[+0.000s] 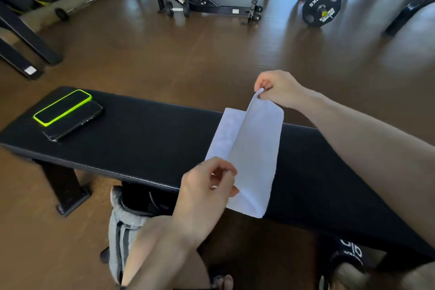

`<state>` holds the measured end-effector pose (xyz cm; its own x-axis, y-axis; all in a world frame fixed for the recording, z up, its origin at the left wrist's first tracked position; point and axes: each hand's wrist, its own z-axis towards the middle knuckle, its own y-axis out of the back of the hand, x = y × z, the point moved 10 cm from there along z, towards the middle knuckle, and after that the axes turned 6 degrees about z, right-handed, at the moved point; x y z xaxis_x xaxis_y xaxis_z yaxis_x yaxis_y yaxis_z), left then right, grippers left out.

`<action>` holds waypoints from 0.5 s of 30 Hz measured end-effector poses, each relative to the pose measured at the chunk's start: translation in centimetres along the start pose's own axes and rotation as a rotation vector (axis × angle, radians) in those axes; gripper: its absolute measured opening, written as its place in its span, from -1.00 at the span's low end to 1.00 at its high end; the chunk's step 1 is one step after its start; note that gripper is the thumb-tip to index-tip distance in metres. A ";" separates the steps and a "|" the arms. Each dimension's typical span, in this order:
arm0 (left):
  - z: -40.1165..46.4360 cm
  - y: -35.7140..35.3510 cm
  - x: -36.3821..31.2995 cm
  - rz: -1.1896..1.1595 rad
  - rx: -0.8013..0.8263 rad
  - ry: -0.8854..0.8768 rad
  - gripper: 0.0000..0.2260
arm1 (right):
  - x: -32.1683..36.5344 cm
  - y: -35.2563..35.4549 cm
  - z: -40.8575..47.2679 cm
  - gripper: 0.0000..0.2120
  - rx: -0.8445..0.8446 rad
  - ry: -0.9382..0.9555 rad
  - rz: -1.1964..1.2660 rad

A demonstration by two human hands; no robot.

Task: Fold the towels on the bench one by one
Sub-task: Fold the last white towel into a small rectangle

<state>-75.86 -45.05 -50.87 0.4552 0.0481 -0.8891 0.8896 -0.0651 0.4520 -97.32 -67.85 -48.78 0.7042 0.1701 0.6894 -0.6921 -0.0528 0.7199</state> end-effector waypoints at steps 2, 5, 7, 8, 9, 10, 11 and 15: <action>0.4 1.2 1.4 -0.012 -0.012 0.066 -0.78 | 1.1 -1.6 1.4 -0.88 0.079 -0.003 -0.036; 0.9 2.2 3.7 0.008 0.026 0.167 -0.80 | 0.9 -4.5 2.9 -0.89 0.224 -0.060 -0.077; 1.0 2.3 4.9 0.045 0.084 0.212 -0.83 | 0.2 -6.0 3.4 -0.86 0.259 -0.098 -0.048; 1.1 2.2 5.3 0.072 0.109 0.224 -0.84 | -0.1 -6.6 3.6 -0.84 0.268 -0.113 -0.029; 1.1 2.2 5.7 0.101 0.126 0.230 -0.85 | -0.5 -7.2 3.6 -0.82 0.276 -0.123 -0.012; 1.3 2.2 5.9 0.133 0.136 0.231 -0.85 | -0.8 -7.8 3.6 -0.82 0.280 -0.135 0.006; 1.4 2.2 6.2 0.168 0.145 0.229 -0.85 | -1.1 -8.2 3.6 -0.83 0.275 -0.147 0.029; 1.9 2.0 7.3 0.233 0.179 0.264 -0.89 | -1.7 -8.7 3.8 -0.83 0.192 -0.180 0.122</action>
<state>-70.88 -46.74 -56.59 0.6583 0.2650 -0.7045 0.7519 -0.2763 0.5986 -91.91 -71.42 -55.91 0.6462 -0.0251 0.7627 -0.7426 -0.2508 0.6209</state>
